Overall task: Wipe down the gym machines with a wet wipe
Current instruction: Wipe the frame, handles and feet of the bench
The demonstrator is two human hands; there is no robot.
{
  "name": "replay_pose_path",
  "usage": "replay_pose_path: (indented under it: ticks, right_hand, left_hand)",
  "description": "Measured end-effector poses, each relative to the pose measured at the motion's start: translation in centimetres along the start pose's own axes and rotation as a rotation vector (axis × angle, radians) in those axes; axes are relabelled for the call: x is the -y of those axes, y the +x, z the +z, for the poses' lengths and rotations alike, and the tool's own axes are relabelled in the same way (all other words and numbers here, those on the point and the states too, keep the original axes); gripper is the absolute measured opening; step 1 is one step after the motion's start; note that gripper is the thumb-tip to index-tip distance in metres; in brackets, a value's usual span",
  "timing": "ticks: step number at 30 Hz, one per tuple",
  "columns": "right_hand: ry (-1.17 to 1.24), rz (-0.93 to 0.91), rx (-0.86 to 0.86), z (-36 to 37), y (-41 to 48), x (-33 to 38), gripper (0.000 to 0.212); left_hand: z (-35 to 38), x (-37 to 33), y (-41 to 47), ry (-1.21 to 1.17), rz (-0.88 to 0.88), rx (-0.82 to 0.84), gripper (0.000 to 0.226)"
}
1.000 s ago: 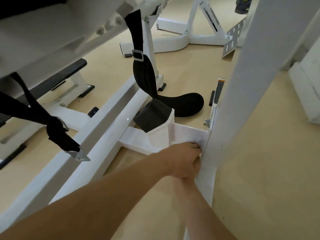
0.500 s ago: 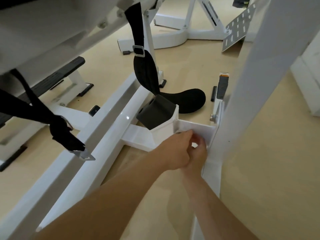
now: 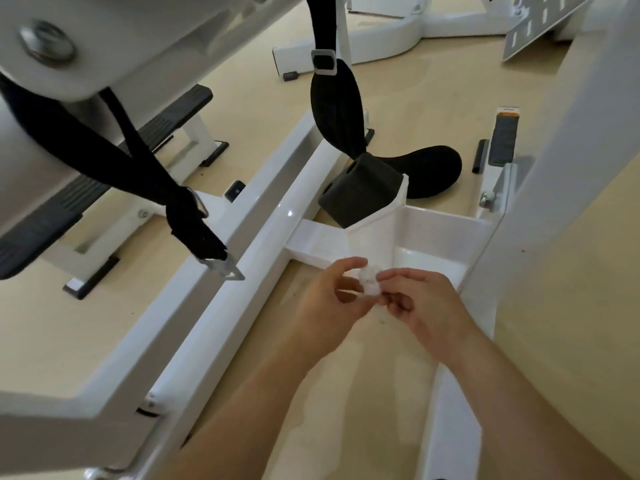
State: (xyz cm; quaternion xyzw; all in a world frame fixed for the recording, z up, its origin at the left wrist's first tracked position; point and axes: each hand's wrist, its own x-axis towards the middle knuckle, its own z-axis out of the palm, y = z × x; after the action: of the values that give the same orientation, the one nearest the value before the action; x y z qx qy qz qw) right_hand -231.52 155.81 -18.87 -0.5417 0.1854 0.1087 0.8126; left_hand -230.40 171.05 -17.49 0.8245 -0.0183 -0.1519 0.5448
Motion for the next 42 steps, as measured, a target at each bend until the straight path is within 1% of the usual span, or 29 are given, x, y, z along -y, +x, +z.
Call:
replay_pose_path:
  ticks: [2,4,5,8,10,11,12,13,14,15,17,18,20,21,23,25,26,28,29,30,32,33,35,37,38,40,41,42]
  right_hand:
    - [0.015,0.028,-0.008,0.3,0.2,-0.8,0.017]
    - [0.016,0.049,-0.008,0.9,0.3,-1.7,0.02]
    - [-0.004,0.044,-0.009,0.8,0.6,-2.2,0.02]
    - [-0.116,-0.006,-0.046,1.2,0.6,-3.3,0.017]
    - [-0.076,0.002,-0.016,1.5,0.7,-3.9,0.019]
    - [-0.019,0.03,0.031,1.7,0.7,-4.0,0.019]
    - [0.035,0.067,0.094,2.0,0.5,-4.0,0.019]
    - [0.064,0.086,0.15,2.3,0.5,-4.1,0.019]
    - [0.069,0.089,0.176,2.6,0.4,-4.2,0.018]
    - [0.058,0.074,0.174,2.7,0.4,-4.4,0.018]
    - [0.022,0.052,0.14,2.5,0.5,-4.8,0.011]
    - [0.022,0.093,0.151,2.2,0.7,-5.1,0.014]
    - [0.018,0.223,0.241,1.9,0.8,-5.4,0.04]
    - [-0.026,0.246,0.302,2.0,0.8,-5.6,0.041]
    - [-0.102,0.195,0.347,2.8,0.9,-6.1,0.024]
    - [-0.067,0.14,0.246,3.5,1.2,-6.7,0.013]
    - [-0.019,0.135,0.182,3.6,1.4,-7.1,0.011]
    - [0.093,0.135,0.076,3.3,1.9,-7.5,0.01]
    - [0.126,0.132,0.023,3.2,2.2,-7.6,0.009]
    - [0.132,0.122,-0.029,3.3,2.4,-7.7,0.01]
    - [0.06,0.078,-0.106,4.2,3.1,-8.0,0.018]
    - [0.011,0.043,-0.111,5.0,3.5,-8.0,0.022]
    - [-0.109,-0.049,-0.047,7.1,4.6,-8.0,0.029]
    - [-0.278,-0.133,0.109,9.1,5.8,-8.0,0.039]
    - [-0.375,-0.137,0.205,10.0,6.2,-8.1,0.049]
    - [-0.648,-0.122,0.338,11.5,6.8,-8.9,0.072]
    - [-0.793,-0.12,0.396,12.3,6.8,-9.6,0.076]
    - [-0.926,-0.131,0.458,13.0,6.4,-10.5,0.077]
  left_hand:
    - [-0.9,1.5,-1.2,-0.146,-0.126,-0.077,0.032]
    - [-2.3,2.8,-2.1,-0.222,-0.227,-0.109,0.022]
    - [-3.0,3.4,-2.4,-0.243,-0.264,-0.113,0.02]
    - [-5.0,4.7,-2.8,-0.348,-0.333,-0.148,0.027]
    - [-5.6,5.0,-3.0,-0.424,-0.345,-0.168,0.028]
    - [-5.6,5.0,-3.1,-0.429,-0.347,-0.127,0.028]
    - [-5.3,4.9,-3.2,-0.41,-0.352,-0.052,0.029]
    - [-4.6,4.8,-3.3,-0.388,-0.359,0.023,0.032]
    - [-4.0,4.9,-3.3,-0.364,-0.362,0.057,0.033]
    - [-3.5,4.8,-3.3,-0.35,-0.354,0.034,0.031]
    - [-3.2,4.8,-3.1,-0.386,-0.315,-0.075,0.019]
    - [-3.4,4.9,-3.0,-0.423,-0.302,-0.085,0.015]
    - [-4.0,5.1,-2.9,-0.467,-0.29,-0.021,0.018]
    - [-4.2,5.1,-2.9,-0.476,-0.285,0.012,0.02]
    - [-4.4,4.9,-2.9,-0.513,-0.289,0.003,0.022]
    - [-4.8,4.6,-3.0,-0.567,-0.322,-0.083,0.026]
    - [-5.1,4.7,-3.1,-0.589,-0.342,-0.143,0.027]
    - [-5.9,5.2,-3.2,-0.58,-0.364,-0.279,0.022]
    - [-6.3,5.6,-3.3,-0.515,-0.359,-0.356,0.019]
    - [-6.8,6.2,-3.3,-0.385,-0.343,-0.441,0.018]
    - [-7.6,7.3,-3.1,-0.035,-0.271,-0.585,0.019]
    - [-8.1,7.8,-2.9,0.114,-0.211,-0.634,0.02]
    - [-9.1,8.9,-2.5,0.337,-0.103,-0.673,0.024]
    - [-9.6,10.3,-2.4,0.579,-0.047,-0.622,0.034]
    - [-9.5,11.2,-2.7,0.705,-0.054,-0.563,0.039]
    - [-9.2,12.8,-3.8,0.87,-0.148,-0.449,0.044]
    - [-9.0,13.2,-4.5,0.903,-0.196,-0.408,0.043]
    - [-8.9,13.4,-5.2,0.927,-0.222,-0.377,0.041]
